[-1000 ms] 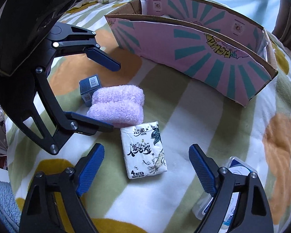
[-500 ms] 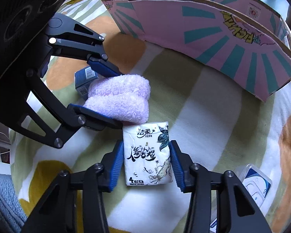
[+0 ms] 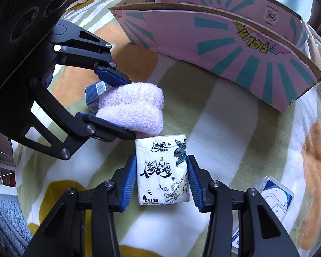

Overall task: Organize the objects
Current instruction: 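Grasp the pink towel roll with the left tool while the right tool grasps the tissue pack, then lift and carry the towel roll and tissue pack with both tools over the box, then open the left tool to drop the towel while the right tool drops the tissues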

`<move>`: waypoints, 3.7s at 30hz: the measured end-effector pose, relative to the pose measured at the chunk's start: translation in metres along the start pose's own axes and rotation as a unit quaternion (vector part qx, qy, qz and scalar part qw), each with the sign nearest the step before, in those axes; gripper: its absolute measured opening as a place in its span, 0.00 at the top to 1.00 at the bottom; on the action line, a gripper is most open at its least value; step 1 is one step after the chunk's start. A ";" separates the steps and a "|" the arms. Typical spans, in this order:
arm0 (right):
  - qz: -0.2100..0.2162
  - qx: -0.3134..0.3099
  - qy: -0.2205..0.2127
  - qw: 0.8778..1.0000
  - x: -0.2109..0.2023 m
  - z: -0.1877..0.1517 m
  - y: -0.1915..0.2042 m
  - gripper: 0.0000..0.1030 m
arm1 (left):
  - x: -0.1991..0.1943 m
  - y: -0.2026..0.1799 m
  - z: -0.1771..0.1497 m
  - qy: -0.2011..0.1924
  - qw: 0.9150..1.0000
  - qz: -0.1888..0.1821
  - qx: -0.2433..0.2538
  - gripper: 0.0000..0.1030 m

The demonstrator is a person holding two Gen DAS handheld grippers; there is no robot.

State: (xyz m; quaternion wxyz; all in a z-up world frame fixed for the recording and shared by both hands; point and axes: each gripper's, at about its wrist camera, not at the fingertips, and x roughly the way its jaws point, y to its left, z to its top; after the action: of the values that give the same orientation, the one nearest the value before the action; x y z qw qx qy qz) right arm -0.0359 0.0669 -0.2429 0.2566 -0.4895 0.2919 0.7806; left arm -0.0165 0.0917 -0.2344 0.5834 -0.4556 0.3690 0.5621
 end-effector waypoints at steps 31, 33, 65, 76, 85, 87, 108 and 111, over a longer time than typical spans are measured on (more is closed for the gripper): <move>-0.076 0.101 -0.086 0.988 -0.183 0.076 0.060 0.59 | -0.217 -0.004 -0.023 -0.127 0.944 0.118 -0.281 0.59; -0.086 0.124 -0.092 0.984 -0.193 0.077 0.061 0.59 | -0.227 -0.006 -0.029 -0.131 0.931 0.124 -0.317 0.59; -0.111 0.197 -0.124 0.966 -0.211 0.091 0.037 0.59 | -0.235 0.016 -0.016 -0.136 0.897 0.147 -0.395 0.59; -0.126 0.213 -0.135 0.959 -0.193 0.165 -0.010 0.59 | -0.222 0.097 0.036 -0.137 0.906 0.140 -0.376 0.59; -0.120 0.232 -0.102 0.960 -0.137 0.224 -0.062 0.59 | -0.161 0.158 0.085 -0.100 0.924 0.109 -0.352 0.59; -0.120 0.237 -0.091 0.960 -0.119 0.234 -0.072 0.59 | -0.145 0.169 0.091 -0.089 0.925 0.103 -0.354 0.59; -0.094 0.285 -0.006 0.954 -0.002 0.237 -0.125 0.59 | -0.014 0.197 0.099 0.008 0.929 0.058 -0.366 0.59; -0.085 0.290 -0.006 0.953 -0.003 0.237 -0.126 0.59 | -0.016 0.198 0.100 0.019 0.932 0.059 -0.356 0.59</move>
State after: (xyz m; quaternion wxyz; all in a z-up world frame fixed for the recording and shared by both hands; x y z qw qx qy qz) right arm -0.0943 0.3220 -0.1830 0.4546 -0.4127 0.4611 0.6407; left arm -0.2222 0.1720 -0.2113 0.3411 -0.6216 0.1819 0.6814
